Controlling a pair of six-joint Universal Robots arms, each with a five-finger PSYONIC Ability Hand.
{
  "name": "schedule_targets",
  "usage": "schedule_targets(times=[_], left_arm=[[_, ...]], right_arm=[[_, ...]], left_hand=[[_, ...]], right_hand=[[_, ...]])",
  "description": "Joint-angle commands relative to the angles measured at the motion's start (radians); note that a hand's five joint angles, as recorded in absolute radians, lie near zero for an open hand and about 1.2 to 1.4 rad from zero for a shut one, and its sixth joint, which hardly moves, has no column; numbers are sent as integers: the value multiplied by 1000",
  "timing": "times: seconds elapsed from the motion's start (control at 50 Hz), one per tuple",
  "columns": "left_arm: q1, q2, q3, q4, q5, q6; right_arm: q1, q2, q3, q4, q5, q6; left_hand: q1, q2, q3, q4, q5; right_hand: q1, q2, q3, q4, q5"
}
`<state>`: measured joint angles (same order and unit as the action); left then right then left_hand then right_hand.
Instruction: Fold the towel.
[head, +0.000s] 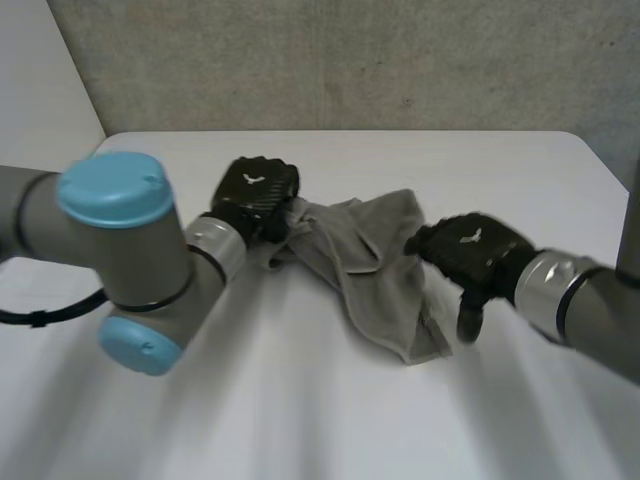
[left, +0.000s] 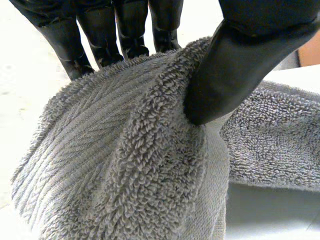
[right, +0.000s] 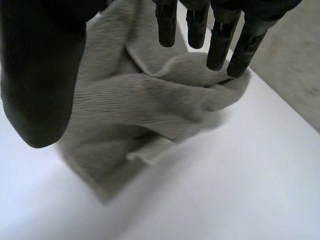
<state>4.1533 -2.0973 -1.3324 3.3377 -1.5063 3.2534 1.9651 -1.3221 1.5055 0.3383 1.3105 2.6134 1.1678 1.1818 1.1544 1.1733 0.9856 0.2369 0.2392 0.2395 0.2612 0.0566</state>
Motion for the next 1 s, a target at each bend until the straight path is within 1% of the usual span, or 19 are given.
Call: schedule_targets(times=[0.02, 0.06, 0.08, 0.12, 0.18, 0.28, 0.34, 0.5, 0.62, 0.66, 0.68, 0.7, 0.72, 0.76, 0.78, 0.82, 0.84, 0.88, 1.0], left_arm=[[77, 111, -114, -10, 8, -66], [93, 137, -135, -10, 11, -82], [109, 167, -160, -12, 12, -101], [125, 193, -189, -12, 15, -121], [142, 227, -247, -12, 26, -142], [148, 266, -318, -10, 37, -147], [159, 283, -353, -9, 37, -147], [171, 296, -393, -10, 37, -149], [171, 295, -399, -10, 32, -152], [171, 293, -401, -10, 32, -152], [171, 295, -401, -10, 31, -153], [171, 295, -401, -10, 31, -153], [171, 295, -401, -10, 31, -153], [171, 295, -404, -12, 31, -155], [171, 296, -409, -12, 31, -155], [171, 301, -412, -12, 31, -155], [171, 310, -415, -12, 31, -156], [173, 324, -418, -14, 31, -158], [180, 387, -435, -27, 40, -208]], right_arm=[[90, 7, 130, -222, 4, 5], [103, 59, 153, -355, 48, 16], [103, 60, 153, -355, 49, 16], [109, 108, 157, -447, 97, 46], [113, 138, 154, -461, 105, 77], [150, 208, 145, -453, 116, 252], [170, 233, 145, -456, 119, 312], [184, 287, 134, -455, 118, 414], [199, 294, 133, -458, 115, 474], [204, 296, 133, -467, 113, 494], [204, 296, 133, -467, 113, 494], [204, 297, 131, -473, 115, 500], [204, 297, 131, -473, 115, 501], [204, 300, 124, -510, 124, 519], [204, 300, 124, -510, 124, 519], [201, 316, 114, -556, 131, 539], [201, 316, 114, -556, 131, 539], [195, 333, 95, -564, 134, 542], [187, 319, 78, -550, 130, 533]], left_hand=[[17, 3, 31, 12, 25], [15, 1, 28, 9, 22], [15, 0, 28, 9, 22], [15, 0, 28, 9, 22], [6, -8, 19, 0, 13], [-41, -55, -28, -47, -33], [-44, -58, -31, -50, -36], [-44, -58, -31, -50, -37], [-62, -76, -48, -67, -54], [-70, -85, -57, -76, -63], [-76, -90, -63, -82, -69], [-76, -91, -63, -82, -69], [-79, -93, -66, -85, -72], [-76, -91, -63, -82, -69], [-76, -91, -63, -82, -69], [-76, -91, -63, -82, -69], [-74, -88, -60, -79, -66], [-74, -88, -60, -79, -66], [-62, -76, -48, -67, -54]], right_hand=[[-62, -65, -65, -87, -57], [-62, -65, -65, -87, -57], [-62, -65, -65, -87, -57], [-62, -65, -65, -87, -57], [-62, -65, -65, -87, -57], [-62, -65, -65, -87, -57], [-62, -65, -65, -87, -57], [-62, -65, -65, -87, -57], [-58, -60, -61, -82, -52], [62, 59, 59, 37, 67], [62, 60, 60, 38, 68], [187, 185, 185, 163, 193], [189, 186, 186, 164, 194], [536, 534, 533, 512, 542], [538, 536, 535, 514, 544], [836, 834, 834, 812, 842], [837, 835, 835, 813, 843], [1158, 1156, 1155, 1134, 1164], [1159, 1157, 1157, 1135, 1165]])
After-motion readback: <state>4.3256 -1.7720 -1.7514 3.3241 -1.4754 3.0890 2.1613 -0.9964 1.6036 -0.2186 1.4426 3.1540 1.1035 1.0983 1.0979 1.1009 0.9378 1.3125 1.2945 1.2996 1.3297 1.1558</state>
